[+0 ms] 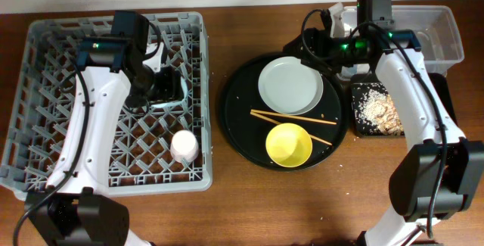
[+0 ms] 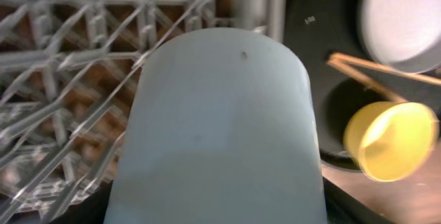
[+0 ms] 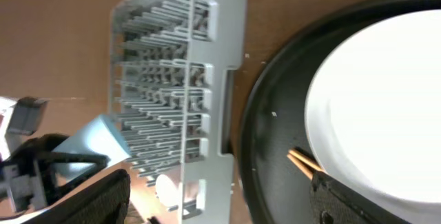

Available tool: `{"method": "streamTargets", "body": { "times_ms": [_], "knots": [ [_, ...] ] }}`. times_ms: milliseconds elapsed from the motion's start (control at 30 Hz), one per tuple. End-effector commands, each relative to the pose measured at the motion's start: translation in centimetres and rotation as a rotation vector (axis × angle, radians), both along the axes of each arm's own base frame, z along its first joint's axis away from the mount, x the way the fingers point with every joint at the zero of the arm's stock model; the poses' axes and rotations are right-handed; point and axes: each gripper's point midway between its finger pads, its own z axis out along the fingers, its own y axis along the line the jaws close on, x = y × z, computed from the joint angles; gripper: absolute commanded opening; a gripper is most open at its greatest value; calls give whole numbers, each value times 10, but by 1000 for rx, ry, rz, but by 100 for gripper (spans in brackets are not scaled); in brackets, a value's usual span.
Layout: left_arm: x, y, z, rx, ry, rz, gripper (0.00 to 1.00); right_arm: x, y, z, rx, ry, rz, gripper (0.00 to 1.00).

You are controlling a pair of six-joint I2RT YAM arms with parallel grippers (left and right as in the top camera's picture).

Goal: Sort waste into correct bins and load items into the dishwasher rack
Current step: 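Hand the blue cup from right gripper to left gripper, then place the blue cup upside down in the rack with left gripper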

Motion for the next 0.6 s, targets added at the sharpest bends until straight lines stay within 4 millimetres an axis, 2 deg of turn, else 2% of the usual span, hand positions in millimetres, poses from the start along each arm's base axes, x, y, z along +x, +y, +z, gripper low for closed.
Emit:
{"method": "streamTargets", "body": {
  "times_ms": [0,67,100,167,300,333,367,400,433,500,567],
  "knots": [
    [4,14,-4,88,7,58,70,-1,-7,-8,-77,-11,-6,85],
    [11,8,-21,92,37,41,70,-3,-7,-9,-78,2,-6,85],
    [16,0,-43,99,88,20,70,-5,-10,-12,-95,16,-14,85],
    [27,-13,-70,106,117,-9,70,-8,-12,-16,-113,36,-20,85],
    [36,-14,-94,119,140,-13,70,-10,-12,-17,-113,47,-19,85],
    [36,-13,-99,127,152,-13,84,-10,-12,-17,-113,47,-19,86],
    [37,-13,-101,129,156,-14,95,-10,-12,-18,-113,51,-19,86],
    [39,-14,-100,127,147,-13,99,-11,-12,-18,-114,55,-19,85],
    [43,-14,-97,125,132,-12,99,-11,-12,-18,-114,56,-19,86],
    [60,-18,-74,112,60,-9,99,-12,-13,-19,-117,58,-20,86],
    [77,-21,-37,97,-30,-7,99,-11,-13,-18,-127,39,-6,86]
  ]
}}
